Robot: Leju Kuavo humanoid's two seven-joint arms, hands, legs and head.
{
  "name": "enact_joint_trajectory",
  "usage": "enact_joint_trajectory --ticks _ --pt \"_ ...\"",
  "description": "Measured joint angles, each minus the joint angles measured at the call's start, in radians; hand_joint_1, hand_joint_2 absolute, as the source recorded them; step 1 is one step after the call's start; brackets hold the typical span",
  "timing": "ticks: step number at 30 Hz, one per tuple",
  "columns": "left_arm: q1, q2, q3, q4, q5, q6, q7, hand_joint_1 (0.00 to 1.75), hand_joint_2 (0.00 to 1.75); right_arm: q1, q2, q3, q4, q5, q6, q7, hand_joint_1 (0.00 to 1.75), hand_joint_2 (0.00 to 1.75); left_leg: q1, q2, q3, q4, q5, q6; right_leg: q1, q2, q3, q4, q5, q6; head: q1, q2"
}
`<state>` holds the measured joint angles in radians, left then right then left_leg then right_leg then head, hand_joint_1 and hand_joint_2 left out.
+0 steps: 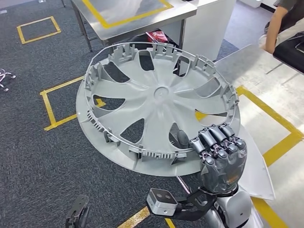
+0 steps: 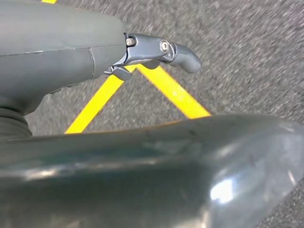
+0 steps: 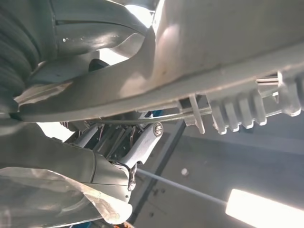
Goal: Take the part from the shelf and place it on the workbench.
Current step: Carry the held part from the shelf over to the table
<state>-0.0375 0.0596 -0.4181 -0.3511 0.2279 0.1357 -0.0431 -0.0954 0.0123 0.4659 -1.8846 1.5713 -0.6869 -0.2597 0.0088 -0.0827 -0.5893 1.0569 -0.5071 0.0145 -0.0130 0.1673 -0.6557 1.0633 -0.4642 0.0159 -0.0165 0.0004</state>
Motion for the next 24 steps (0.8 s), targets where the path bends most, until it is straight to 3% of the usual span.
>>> enact_joint_trajectory --ticks 1,2,4,5,7,8,10,12,13,16,18,20,22,24 --pt "-0.003 0.000 0.000 0.000 -0.001 0.000 0.000 0.00 0.00 0.001 0.000 0.000 0.000 0.000 0.000 0.000 1.75 1.75 0.001 0.013 0.004 -0.010 0.005 0.003 0.001 -0.010 -0.005 0.000 -0.001 0.005 0.000 0.000" --pt "-0.005 0.000 0.000 0.000 -0.002 0.000 0.000 0.00 0.00 0.001 -0.001 0.000 0.000 0.000 0.000 0.001 1.75 1.75 0.003 0.028 0.009 -0.021 0.010 0.007 0.005 -0.037 -0.015 0.015 -0.011 0.008 0.002 0.000" --pt "-0.007 0.000 0.000 0.000 -0.006 -0.001 0.000 0.00 0.00 -0.001 -0.002 0.003 0.000 0.000 0.000 0.001 1.75 1.75 0.002 0.061 0.015 -0.033 0.016 0.013 0.010 -0.116 -0.060 0.101 -0.058 0.013 0.005 0.000" --pt "-0.006 0.001 0.000 0.000 -0.007 -0.002 0.000 0.00 0.00 -0.003 -0.002 0.004 0.000 0.000 0.000 0.001 1.75 1.75 0.000 0.078 0.015 -0.034 0.016 0.015 0.010 -0.142 -0.090 0.164 -0.087 0.017 0.007 0.000" --pt "-0.003 0.002 0.000 0.000 -0.008 -0.003 0.000 0.00 0.00 -0.003 -0.003 0.005 0.001 0.000 0.000 0.003 1.75 1.75 -0.001 0.112 0.015 -0.034 0.014 0.015 0.006 -0.160 -0.128 0.244 -0.110 0.023 0.007 0.000" --pt "-0.004 0.002 0.000 0.000 -0.008 -0.004 0.001 0.00 0.00 -0.002 -0.004 0.005 0.002 0.000 0.000 0.003 1.75 1.75 -0.001 0.128 0.015 -0.034 0.013 0.014 0.004 -0.165 -0.121 0.232 -0.095 0.026 0.007 0.000" --pt "-0.007 0.000 0.000 0.000 -0.009 -0.005 0.001 0.00 0.00 -0.002 -0.005 0.005 0.003 0.000 0.000 0.004 1.75 1.75 -0.001 0.155 0.019 -0.033 0.009 0.008 0.003 -0.193 -0.050 0.107 -0.040 0.029 0.007 0.000" --pt "-0.009 0.001 0.000 0.000 -0.009 -0.005 0.001 0.00 0.00 -0.003 -0.005 0.006 0.003 0.000 0.000 0.004 1.75 1.75 -0.006 0.176 0.023 -0.032 0.004 -0.001 0.008 -0.233 0.020 -0.007 -0.010 0.021 0.006 0.000" --pt "-0.009 0.002 0.000 0.000 -0.009 -0.004 0.001 0.00 0.00 -0.003 -0.005 0.006 0.003 0.000 0.000 0.004 1.75 1.75 -0.008 0.184 0.026 -0.032 0.002 -0.005 0.011 -0.244 0.033 -0.029 -0.009 0.015 0.006 0.000" --pt "-0.012 0.002 0.000 -0.001 -0.010 -0.005 0.001 0.00 0.00 -0.003 -0.006 0.005 0.003 0.000 0.000 0.006 1.75 1.75 -0.006 0.202 0.035 -0.031 -0.005 -0.020 0.013 -0.213 0.036 -0.035 -0.005 -0.004 0.006 0.000" --pt "-0.015 0.001 0.000 -0.002 -0.012 -0.006 0.001 0.00 0.00 -0.003 -0.006 0.005 0.003 0.000 0.000 0.007 1.75 1.75 -0.001 0.160 0.021 0.013 -0.039 -0.029 0.008 -0.191 0.041 -0.041 0.000 -0.016 0.002 0.000" --pt "-0.013 0.001 -0.001 -0.002 -0.014 -0.007 0.003 0.00 0.00 -0.004 -0.006 0.005 0.004 0.000 0.000 0.008 1.75 1.75 0.002 0.105 -0.034 0.134 -0.102 -0.032 0.007 -0.167 0.043 -0.043 0.002 -0.023 -0.003 0.000" --pt "-0.007 0.002 -0.001 -0.001 -0.017 -0.008 0.005 0.00 0.00 -0.004 -0.006 0.004 0.006 0.000 0.000 0.011 1.75 1.75 0.002 0.091 -0.091 0.249 -0.138 -0.032 0.009 -0.137 0.043 -0.042 0.002 -0.025 -0.004 0.000" --pt "-0.004 0.003 -0.001 -0.001 -0.019 -0.009 0.006 0.00 0.00 -0.003 -0.006 0.004 0.008 0.000 0.000 0.014 1.75 1.75 0.002 0.088 -0.109 0.274 -0.128 -0.031 0.010 -0.115 0.044 -0.041 0.002 -0.026 -0.004 0.000"
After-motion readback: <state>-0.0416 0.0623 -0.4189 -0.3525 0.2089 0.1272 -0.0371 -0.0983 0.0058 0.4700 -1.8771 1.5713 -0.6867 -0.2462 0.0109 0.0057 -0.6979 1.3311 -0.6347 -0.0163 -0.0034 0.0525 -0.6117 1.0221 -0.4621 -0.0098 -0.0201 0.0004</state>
